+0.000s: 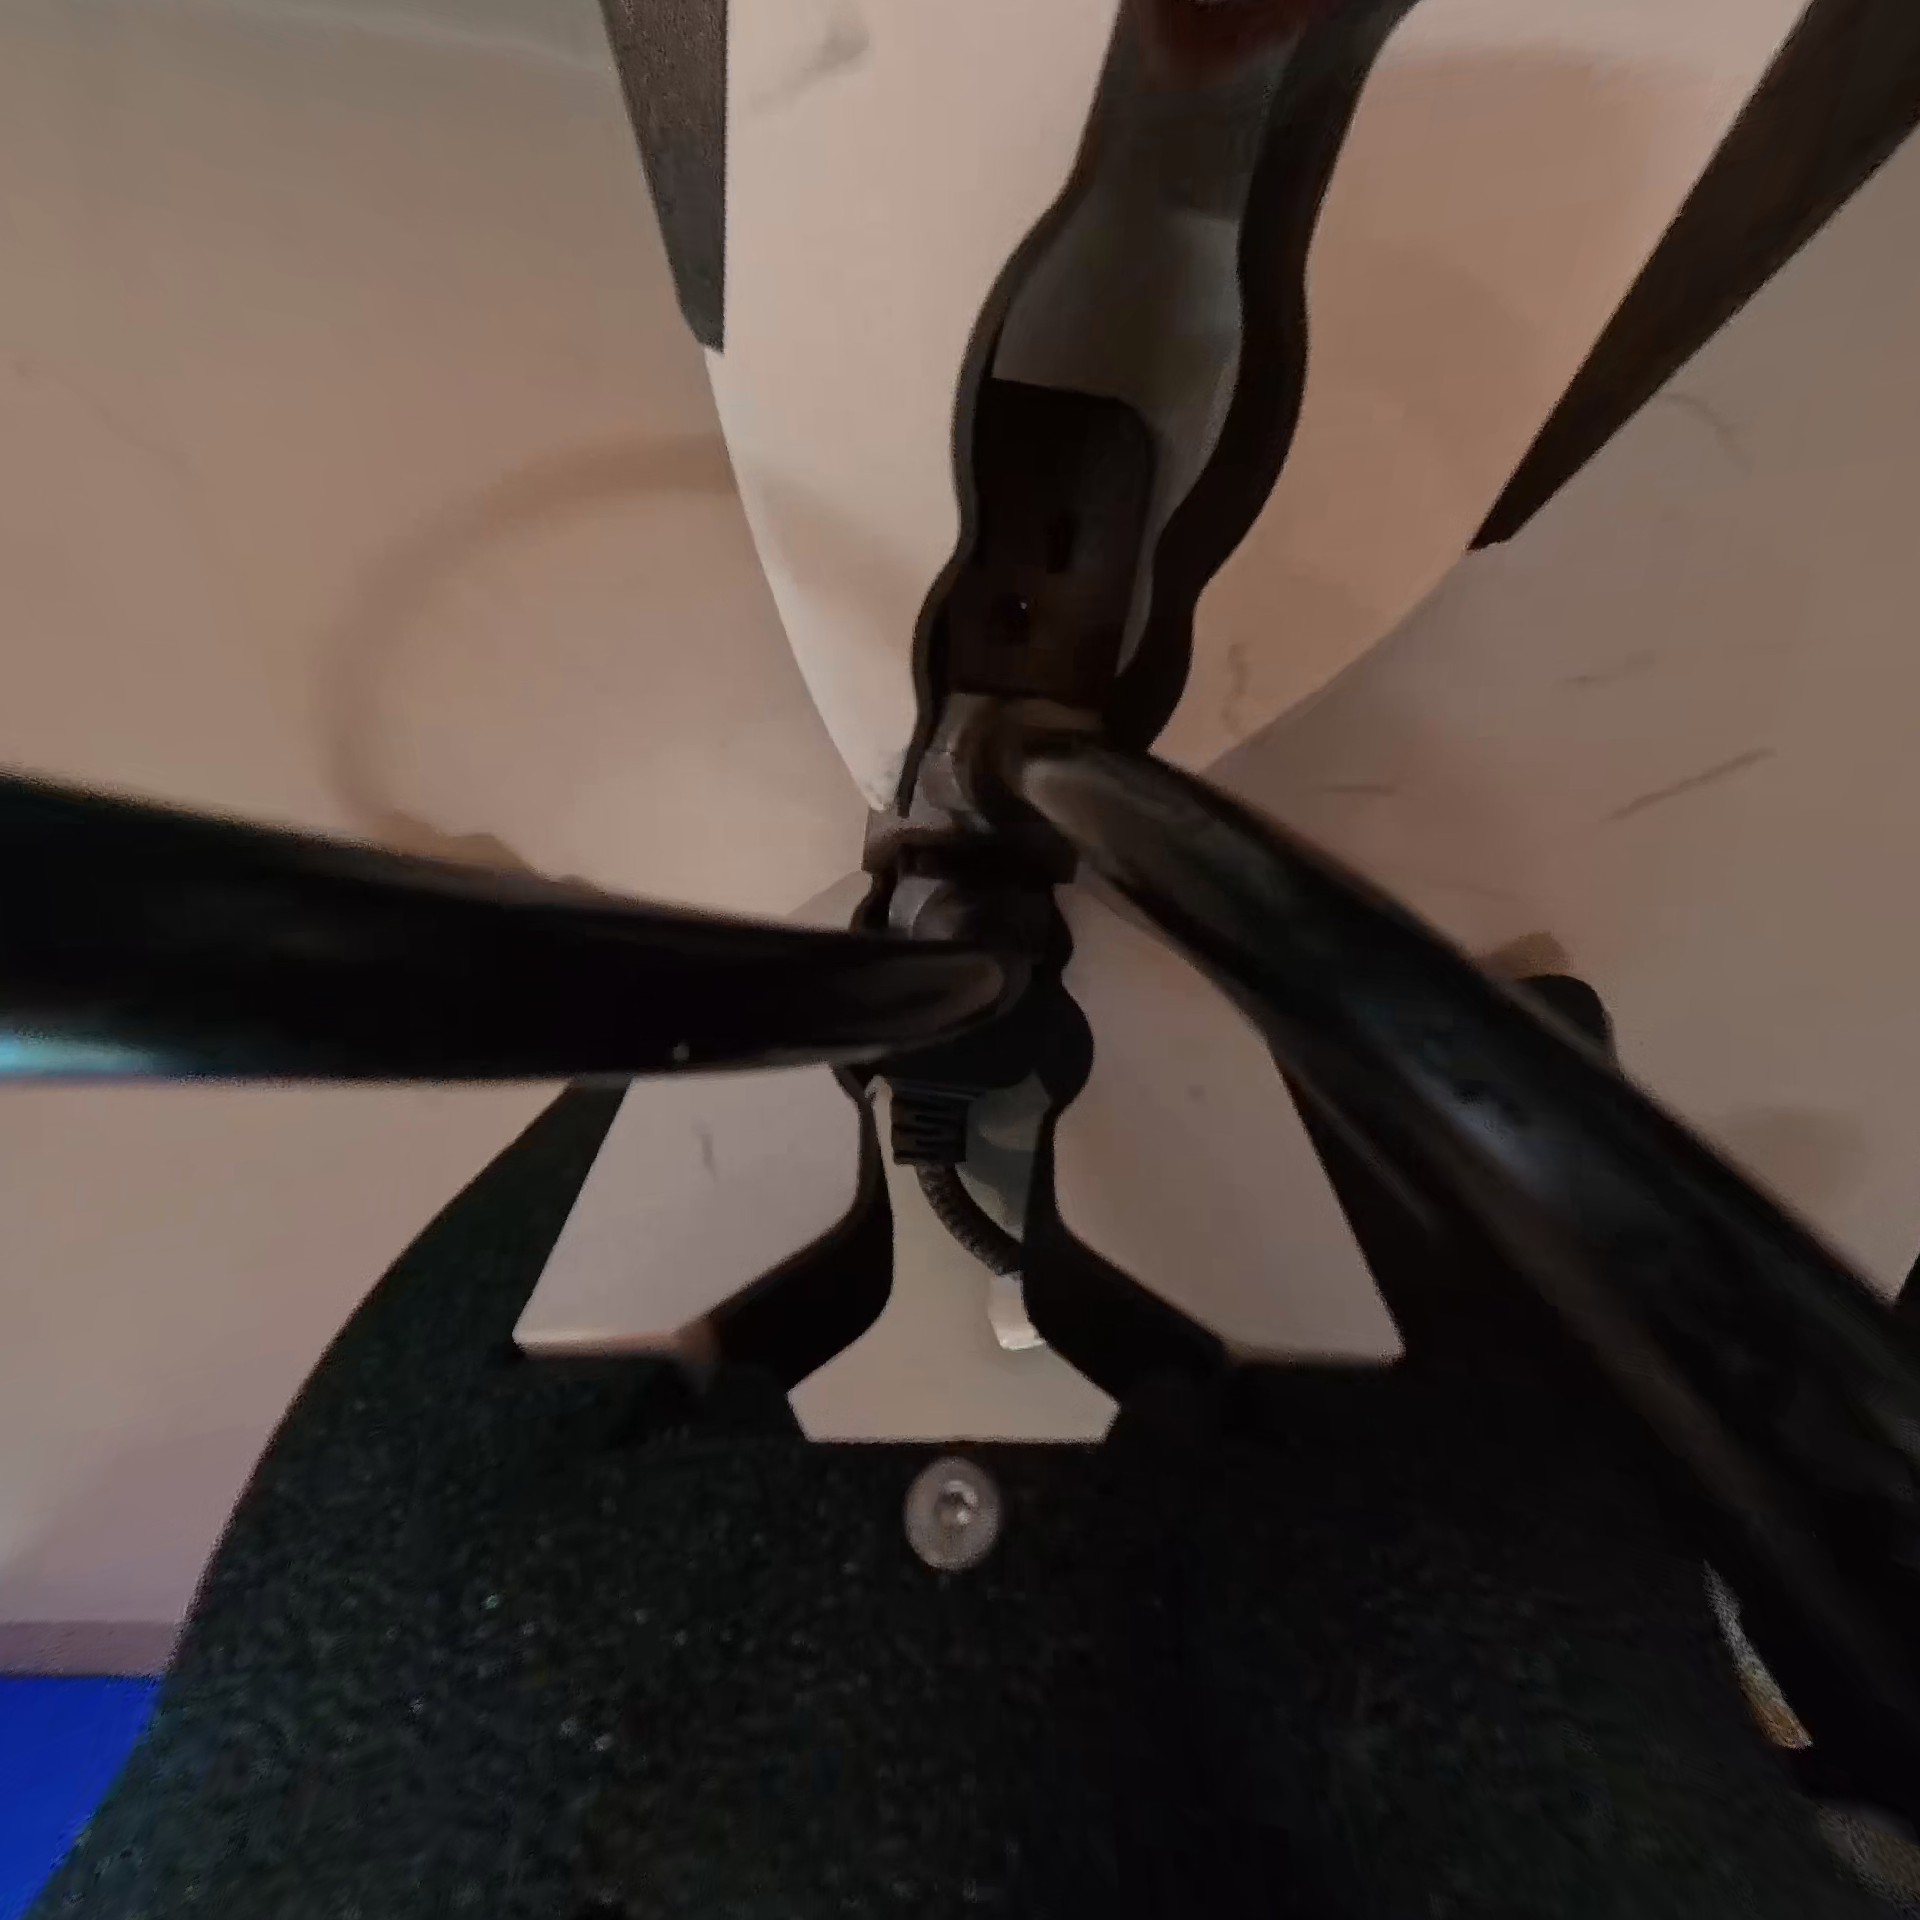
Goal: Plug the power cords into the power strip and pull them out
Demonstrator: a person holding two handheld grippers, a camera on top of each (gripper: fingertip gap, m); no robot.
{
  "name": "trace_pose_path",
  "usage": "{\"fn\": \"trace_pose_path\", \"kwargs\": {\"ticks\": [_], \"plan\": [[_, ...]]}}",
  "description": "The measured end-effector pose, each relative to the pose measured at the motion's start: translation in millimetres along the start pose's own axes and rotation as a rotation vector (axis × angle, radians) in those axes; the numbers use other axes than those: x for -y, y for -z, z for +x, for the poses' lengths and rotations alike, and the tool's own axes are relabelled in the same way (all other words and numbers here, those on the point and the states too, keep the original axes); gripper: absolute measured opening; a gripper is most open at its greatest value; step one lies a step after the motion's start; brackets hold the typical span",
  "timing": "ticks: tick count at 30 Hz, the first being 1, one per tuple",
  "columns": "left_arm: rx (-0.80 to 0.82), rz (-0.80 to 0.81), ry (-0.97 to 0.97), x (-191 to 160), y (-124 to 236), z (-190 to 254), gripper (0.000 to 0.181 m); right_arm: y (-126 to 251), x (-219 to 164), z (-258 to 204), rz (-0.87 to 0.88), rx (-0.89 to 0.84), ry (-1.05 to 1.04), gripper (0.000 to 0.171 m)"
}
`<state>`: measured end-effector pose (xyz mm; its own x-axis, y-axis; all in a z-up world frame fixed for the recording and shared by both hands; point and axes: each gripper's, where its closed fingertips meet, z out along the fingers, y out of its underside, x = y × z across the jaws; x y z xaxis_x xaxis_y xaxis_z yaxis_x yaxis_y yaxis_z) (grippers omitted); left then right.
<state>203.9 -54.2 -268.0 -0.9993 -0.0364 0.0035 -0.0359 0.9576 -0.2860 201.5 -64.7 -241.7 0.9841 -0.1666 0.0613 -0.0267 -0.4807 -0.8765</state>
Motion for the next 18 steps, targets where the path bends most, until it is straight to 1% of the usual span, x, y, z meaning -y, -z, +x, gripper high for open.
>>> {"fn": "trace_pose_path", "kwargs": {"ticks": [1,5,6,9,11,15,16,17,18], "plan": [[0.005,-0.008,-0.005,0.1,0.1,0.4,0.026,0.3,0.6,-0.7,0.028,-0.006,-0.006,0.024],[0.017,-0.047,-0.014,-0.7,0.2,-0.1,0.026,-0.7,2.1,6.3,0.063,0.015,-0.173,0.024],[0.015,-0.048,-0.001,-0.8,0.2,-0.5,0.026,-0.7,2.2,6.1,0.062,0.011,-0.170,0.024],[-0.001,-0.042,-0.020,0.8,-0.2,2.3,0.025,2.9,0.0,-3.3,-0.027,-0.016,0.001,0.024],[0.014,-0.036,0.000,3.0,-0.7,1.6,0.025,4.7,-0.8,-0.7,-0.045,-0.010,-0.017,0.024],[0.028,-0.035,0.038,2.5,-0.7,-0.5,0.025,3.2,1.5,6.6,0.037,-0.006,-0.160,0.024],[0.023,-0.022,0.037,2.7,-0.5,-0.3,0.025,4.1,1.7,3.4,0.028,-0.015,-0.104,0.024],[0.010,-0.015,0.020,3.1,-0.6,2.1,0.026,5.6,0.9,-2.1,-0.014,-0.030,0.006,0.024],[0.008,-0.018,0.000,3.9,-0.9,4.0,0.026,7.4,-0.9,-5.0,-0.058,-0.023,0.059,0.024]]}}
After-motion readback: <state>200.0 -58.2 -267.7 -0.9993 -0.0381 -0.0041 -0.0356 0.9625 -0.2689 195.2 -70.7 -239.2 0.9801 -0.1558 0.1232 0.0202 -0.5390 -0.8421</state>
